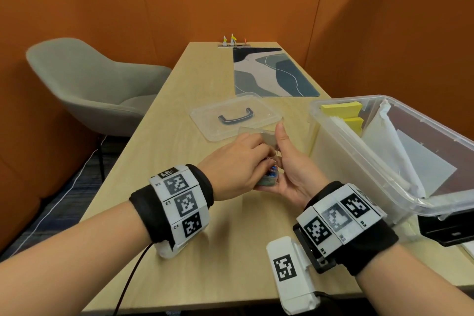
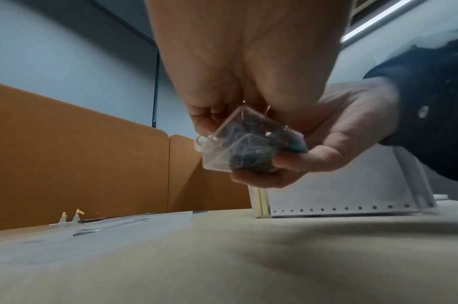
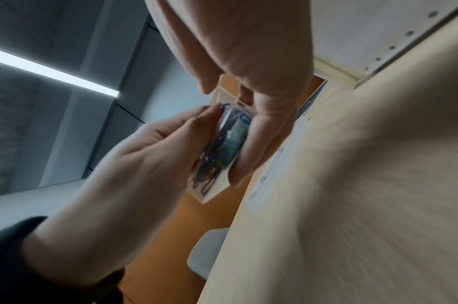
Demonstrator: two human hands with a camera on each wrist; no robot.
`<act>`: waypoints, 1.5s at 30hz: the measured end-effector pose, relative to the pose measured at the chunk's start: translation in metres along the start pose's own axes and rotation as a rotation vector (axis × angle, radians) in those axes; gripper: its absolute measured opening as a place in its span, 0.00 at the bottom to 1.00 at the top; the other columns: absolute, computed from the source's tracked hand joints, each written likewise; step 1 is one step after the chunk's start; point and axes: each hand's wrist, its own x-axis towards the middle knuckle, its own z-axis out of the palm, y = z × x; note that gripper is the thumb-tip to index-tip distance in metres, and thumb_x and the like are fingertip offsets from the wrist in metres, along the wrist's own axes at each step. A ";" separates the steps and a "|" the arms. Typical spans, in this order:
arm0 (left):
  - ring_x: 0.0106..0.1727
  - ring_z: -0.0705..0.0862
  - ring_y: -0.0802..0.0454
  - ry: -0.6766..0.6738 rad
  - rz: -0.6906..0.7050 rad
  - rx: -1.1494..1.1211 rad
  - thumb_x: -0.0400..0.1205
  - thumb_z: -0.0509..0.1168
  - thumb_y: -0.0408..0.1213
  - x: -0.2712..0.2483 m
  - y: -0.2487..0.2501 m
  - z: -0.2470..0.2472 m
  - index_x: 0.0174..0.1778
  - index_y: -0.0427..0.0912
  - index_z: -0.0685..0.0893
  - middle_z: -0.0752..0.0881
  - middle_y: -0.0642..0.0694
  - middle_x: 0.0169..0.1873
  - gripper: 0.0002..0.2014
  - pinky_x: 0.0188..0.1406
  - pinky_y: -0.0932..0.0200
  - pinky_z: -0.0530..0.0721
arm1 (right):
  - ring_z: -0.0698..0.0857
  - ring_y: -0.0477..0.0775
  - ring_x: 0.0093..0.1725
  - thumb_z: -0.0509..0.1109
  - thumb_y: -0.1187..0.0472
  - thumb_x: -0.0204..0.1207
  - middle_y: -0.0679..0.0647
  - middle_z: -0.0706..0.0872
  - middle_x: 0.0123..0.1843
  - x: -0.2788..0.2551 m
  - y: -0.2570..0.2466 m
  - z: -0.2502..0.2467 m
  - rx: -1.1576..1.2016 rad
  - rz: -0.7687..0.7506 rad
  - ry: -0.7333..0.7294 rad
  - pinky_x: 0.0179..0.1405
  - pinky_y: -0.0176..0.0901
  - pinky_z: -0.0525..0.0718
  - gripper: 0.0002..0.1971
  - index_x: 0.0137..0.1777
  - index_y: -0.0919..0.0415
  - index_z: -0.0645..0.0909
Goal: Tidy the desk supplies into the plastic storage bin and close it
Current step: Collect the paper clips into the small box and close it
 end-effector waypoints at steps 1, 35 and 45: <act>0.53 0.74 0.49 -0.007 -0.008 0.003 0.78 0.39 0.54 -0.001 -0.001 0.001 0.58 0.39 0.82 0.79 0.43 0.51 0.32 0.56 0.52 0.76 | 0.89 0.61 0.47 0.50 0.33 0.77 0.62 0.89 0.50 0.001 0.000 0.000 -0.005 0.007 0.002 0.44 0.59 0.88 0.27 0.48 0.54 0.81; 0.37 0.85 0.47 -0.397 -0.682 -0.062 0.74 0.71 0.31 0.001 -0.059 -0.002 0.49 0.32 0.89 0.88 0.40 0.39 0.10 0.52 0.53 0.88 | 0.88 0.61 0.45 0.54 0.35 0.77 0.62 0.85 0.55 0.008 -0.006 -0.010 0.143 -0.066 0.276 0.43 0.52 0.84 0.28 0.70 0.51 0.68; 0.25 0.81 0.56 -0.448 -0.663 -0.232 0.72 0.70 0.34 -0.013 -0.054 -0.012 0.30 0.44 0.83 0.83 0.48 0.28 0.06 0.28 0.65 0.84 | 0.85 0.61 0.42 0.55 0.38 0.79 0.58 0.83 0.42 0.003 -0.006 -0.009 0.183 -0.013 0.198 0.57 0.62 0.80 0.19 0.59 0.51 0.65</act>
